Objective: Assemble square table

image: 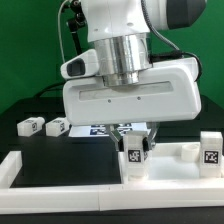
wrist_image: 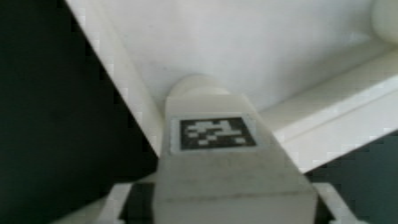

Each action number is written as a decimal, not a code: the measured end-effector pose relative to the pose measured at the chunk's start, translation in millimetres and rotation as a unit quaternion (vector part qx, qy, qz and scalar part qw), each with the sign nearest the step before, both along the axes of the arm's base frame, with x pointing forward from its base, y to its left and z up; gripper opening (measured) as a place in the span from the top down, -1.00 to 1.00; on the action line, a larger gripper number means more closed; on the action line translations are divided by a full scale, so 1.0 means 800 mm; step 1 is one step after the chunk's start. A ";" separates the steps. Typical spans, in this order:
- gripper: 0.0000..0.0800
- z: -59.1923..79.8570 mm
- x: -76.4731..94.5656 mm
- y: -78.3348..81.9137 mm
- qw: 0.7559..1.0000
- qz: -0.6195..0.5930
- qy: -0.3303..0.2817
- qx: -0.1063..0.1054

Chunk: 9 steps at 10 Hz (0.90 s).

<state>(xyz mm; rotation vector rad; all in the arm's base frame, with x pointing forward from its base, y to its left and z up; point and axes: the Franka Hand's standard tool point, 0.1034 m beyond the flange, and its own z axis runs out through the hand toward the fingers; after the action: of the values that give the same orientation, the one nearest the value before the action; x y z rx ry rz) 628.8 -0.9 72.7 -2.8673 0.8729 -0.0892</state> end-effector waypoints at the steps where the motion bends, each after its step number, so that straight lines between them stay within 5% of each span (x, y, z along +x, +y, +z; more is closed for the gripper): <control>1: 0.27 0.000 -0.001 -0.001 0.997 -0.072 0.009 0.009; 5: 0.27 -0.002 -0.005 -0.004 0.912 -0.396 0.063 0.090; 8: 0.27 -0.003 -0.006 -0.003 0.916 -0.387 0.062 0.090; 9: -0.24 -0.003 -0.006 -0.003 0.917 -0.384 0.062 0.089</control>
Offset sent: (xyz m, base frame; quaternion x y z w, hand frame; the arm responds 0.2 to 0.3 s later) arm 0.0172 0.0306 -0.0016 0.0760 -0.0866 0.4734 0.8733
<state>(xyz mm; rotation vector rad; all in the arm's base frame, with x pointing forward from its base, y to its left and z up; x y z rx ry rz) 624.0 -3.2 70.4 -2.2153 1.8661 0.0883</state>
